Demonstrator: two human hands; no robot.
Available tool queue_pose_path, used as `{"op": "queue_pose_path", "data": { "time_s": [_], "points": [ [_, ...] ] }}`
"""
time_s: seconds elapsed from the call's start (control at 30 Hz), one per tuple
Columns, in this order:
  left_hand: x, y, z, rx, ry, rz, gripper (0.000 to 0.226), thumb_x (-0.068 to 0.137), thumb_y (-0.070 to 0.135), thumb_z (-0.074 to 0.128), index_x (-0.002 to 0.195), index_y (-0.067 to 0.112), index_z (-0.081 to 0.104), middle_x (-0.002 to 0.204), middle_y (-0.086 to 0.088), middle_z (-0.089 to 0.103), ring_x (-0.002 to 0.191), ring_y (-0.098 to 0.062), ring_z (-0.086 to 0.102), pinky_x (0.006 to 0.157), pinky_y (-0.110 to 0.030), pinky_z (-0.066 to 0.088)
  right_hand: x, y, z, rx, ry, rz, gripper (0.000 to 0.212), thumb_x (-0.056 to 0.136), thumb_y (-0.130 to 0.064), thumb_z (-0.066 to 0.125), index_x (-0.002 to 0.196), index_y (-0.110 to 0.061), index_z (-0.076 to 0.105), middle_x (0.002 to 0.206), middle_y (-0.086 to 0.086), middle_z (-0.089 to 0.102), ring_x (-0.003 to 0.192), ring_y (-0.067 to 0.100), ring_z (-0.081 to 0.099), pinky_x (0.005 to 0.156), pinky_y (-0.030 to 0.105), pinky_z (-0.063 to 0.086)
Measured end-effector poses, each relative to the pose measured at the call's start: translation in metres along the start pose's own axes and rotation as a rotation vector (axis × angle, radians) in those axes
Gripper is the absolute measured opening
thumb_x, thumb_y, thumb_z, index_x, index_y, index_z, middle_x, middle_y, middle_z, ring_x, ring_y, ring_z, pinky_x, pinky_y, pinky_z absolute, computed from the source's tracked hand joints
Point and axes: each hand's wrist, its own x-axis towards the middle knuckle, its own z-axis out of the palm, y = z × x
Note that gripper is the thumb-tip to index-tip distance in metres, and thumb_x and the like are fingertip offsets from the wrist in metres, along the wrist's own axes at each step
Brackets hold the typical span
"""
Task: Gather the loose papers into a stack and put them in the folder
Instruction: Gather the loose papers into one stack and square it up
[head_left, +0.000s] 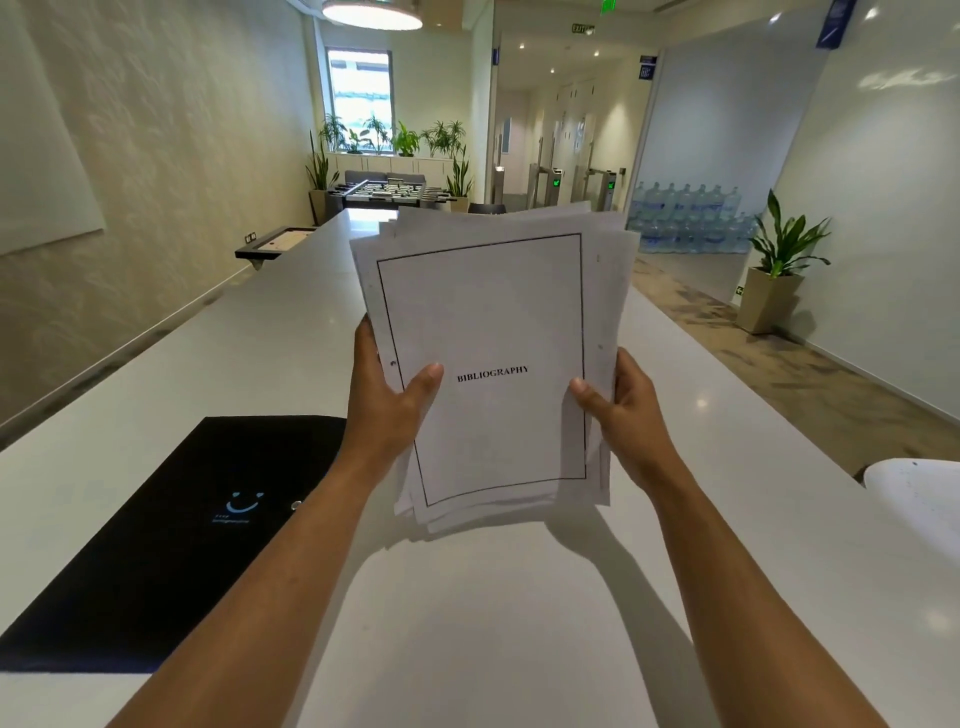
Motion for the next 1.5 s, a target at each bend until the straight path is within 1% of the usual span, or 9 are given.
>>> {"op": "queue_pose_path", "data": {
  "time_s": [0.13, 0.33, 0.53, 0.77, 0.93, 1.07, 1.23, 1.37, 1.5],
  "points": [
    [-0.007, -0.002, 0.002, -0.072, -0.014, -0.068, 0.06, 0.09, 0.019, 0.066, 0.139, 0.026, 0.031, 0.119, 0.007, 0.059, 0.105, -0.009, 0.064, 0.082, -0.025, 0.056, -0.009, 0.002, 0.002, 0.058, 0.063, -0.012, 0.049, 0.08, -0.018, 0.073, 0.125, -0.021, 0.053, 0.119, 0.004, 0.065, 0.107, 0.022, 0.065, 0.088, 0.038, 0.056],
    [-0.029, -0.017, 0.014, -0.093, 0.018, -0.165, 0.049, 0.086, 0.038, 0.063, 0.13, 0.021, 0.049, 0.124, -0.002, 0.062, 0.116, -0.017, 0.06, 0.102, -0.044, 0.048, -0.027, 0.017, 0.021, 0.033, 0.141, 0.0, 0.06, 0.068, -0.022, 0.07, 0.125, -0.018, 0.049, 0.112, 0.001, 0.064, 0.101, 0.018, 0.065, 0.083, 0.035, 0.057],
    [-0.024, -0.015, 0.007, -0.215, 0.046, -0.186, 0.037, 0.093, 0.028, 0.059, 0.125, 0.011, 0.051, 0.114, -0.004, 0.064, 0.105, -0.023, 0.065, 0.078, -0.026, 0.057, -0.028, 0.012, 0.013, 0.096, 0.13, -0.011, 0.062, 0.065, -0.02, 0.069, 0.123, -0.02, 0.046, 0.11, -0.002, 0.065, 0.098, 0.018, 0.068, 0.079, 0.033, 0.059],
    [-0.028, -0.011, 0.022, -0.165, 0.079, -0.195, 0.042, 0.078, 0.055, 0.065, 0.109, 0.026, 0.064, 0.108, -0.001, 0.07, 0.105, -0.021, 0.066, 0.095, -0.053, 0.051, -0.027, 0.014, 0.025, 0.077, 0.211, -0.038, 0.049, 0.071, -0.012, 0.061, 0.118, -0.023, 0.051, 0.109, -0.002, 0.063, 0.096, 0.012, 0.066, 0.079, 0.028, 0.059],
    [-0.032, -0.015, 0.021, -0.165, 0.04, -0.242, 0.038, 0.081, 0.043, 0.066, 0.112, 0.022, 0.066, 0.11, -0.003, 0.072, 0.105, -0.022, 0.067, 0.095, -0.052, 0.051, -0.032, 0.022, 0.026, 0.051, 0.196, -0.014, 0.042, 0.072, -0.011, 0.056, 0.114, -0.017, 0.055, 0.104, 0.001, 0.065, 0.092, 0.015, 0.065, 0.072, 0.024, 0.057],
    [-0.028, -0.003, 0.028, -0.15, 0.045, -0.252, 0.014, 0.08, 0.026, 0.057, 0.088, 0.024, 0.067, 0.093, -0.009, 0.07, 0.092, -0.033, 0.065, 0.088, -0.056, 0.053, -0.028, 0.013, 0.031, 0.038, 0.304, -0.032, 0.031, 0.078, -0.012, 0.049, 0.108, -0.019, 0.054, 0.099, -0.002, 0.063, 0.091, 0.021, 0.063, 0.071, 0.026, 0.055],
    [-0.021, 0.012, 0.029, -0.18, 0.1, -0.189, 0.009, 0.081, 0.023, 0.051, 0.083, 0.021, 0.06, 0.089, -0.013, 0.063, 0.084, -0.022, 0.06, 0.079, -0.041, 0.054, -0.025, 0.011, 0.029, -0.033, 0.337, -0.059, 0.038, 0.082, -0.019, 0.048, 0.121, -0.018, 0.05, 0.119, 0.005, 0.06, 0.108, 0.024, 0.06, 0.091, 0.039, 0.054],
    [-0.042, -0.011, 0.031, -0.183, 0.082, -0.308, 0.017, 0.086, 0.004, 0.054, 0.087, 0.017, 0.064, 0.088, -0.006, 0.067, 0.085, -0.019, 0.061, 0.08, -0.035, 0.051, -0.042, 0.026, 0.035, 0.02, 0.327, -0.036, 0.025, 0.074, -0.01, 0.047, 0.098, -0.016, 0.051, 0.089, -0.001, 0.059, 0.076, 0.007, 0.057, 0.066, 0.02, 0.05],
    [-0.053, -0.019, 0.033, -0.18, 0.105, -0.334, 0.023, 0.086, -0.001, 0.058, 0.092, 0.019, 0.066, 0.086, 0.002, 0.068, 0.08, -0.011, 0.062, 0.063, -0.009, 0.049, -0.052, 0.037, 0.043, 0.043, 0.355, 0.026, 0.022, 0.075, -0.012, 0.043, 0.094, -0.006, 0.051, 0.085, 0.005, 0.056, 0.068, 0.008, 0.051, 0.059, 0.018, 0.048]
  ]
}}
